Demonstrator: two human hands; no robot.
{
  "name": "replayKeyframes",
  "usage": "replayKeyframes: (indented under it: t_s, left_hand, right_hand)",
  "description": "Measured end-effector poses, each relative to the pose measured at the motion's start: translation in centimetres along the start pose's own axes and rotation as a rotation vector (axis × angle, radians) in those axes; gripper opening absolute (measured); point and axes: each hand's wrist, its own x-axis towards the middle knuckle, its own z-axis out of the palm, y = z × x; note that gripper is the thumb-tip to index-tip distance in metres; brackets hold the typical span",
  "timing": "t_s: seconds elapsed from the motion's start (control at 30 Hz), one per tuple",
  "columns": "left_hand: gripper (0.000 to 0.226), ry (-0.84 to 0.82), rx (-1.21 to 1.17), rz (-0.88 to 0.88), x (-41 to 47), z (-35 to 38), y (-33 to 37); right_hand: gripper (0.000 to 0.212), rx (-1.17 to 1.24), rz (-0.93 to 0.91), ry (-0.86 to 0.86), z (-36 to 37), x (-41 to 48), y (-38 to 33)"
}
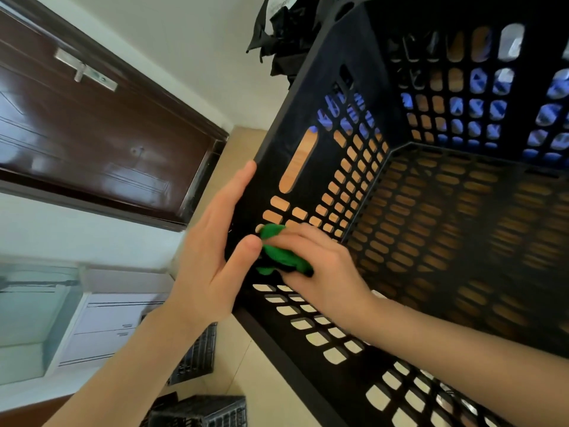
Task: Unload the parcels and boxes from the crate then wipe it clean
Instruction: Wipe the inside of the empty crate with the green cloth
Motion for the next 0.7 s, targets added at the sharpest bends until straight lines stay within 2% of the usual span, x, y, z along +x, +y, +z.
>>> replayKeyframes:
  t_s: [0.1,0.2,0.27,0.5,0.6,0.67,0.7]
  left_hand:
    - [0.061,0.011,0.026,0.01,0.0,0.0,-0.1]
    - [0.062,0.014,0.004,0.003,0.0,0.0,-0.2]
    - [0.063,0.016,-0.01,-0.001,0.0,0.0,-0.3]
    - [0.07,0.028,-0.006,-0.012,-0.1,0.1,-0.3]
    - [0.07,0.026,-0.009,-0.018,0.0,0.1,-0.1]
    - [0.067,0.019,-0.014,-0.031,0.0,0.2,0.0]
    - [0.066,0.019,-0.017,-0.039,0.0,0.1,0.1]
  right_hand:
    - [0.048,0.035,-0.167,0.047,1.1,1.4,-2.2]
    - [0.049,-0.071,-0.211,-0.032,0.8,0.7,-0.6]
    - [0.052,-0.155,-0.168,-0.106,0.4,-0.8,1.6]
    - [0.055,-0.388,0.151,-0.372,-1.6,-4.0,8.5]
    - [0.053,-0.417,0.191,-0.483,-2.5,-3.7,9.2]
    - [0.054,-0.402,0.153,-0.446,-3.0,-3.0,8.5]
    - [0.055,-0.371,0.128,-0.362,-3.4,-2.6,7.7]
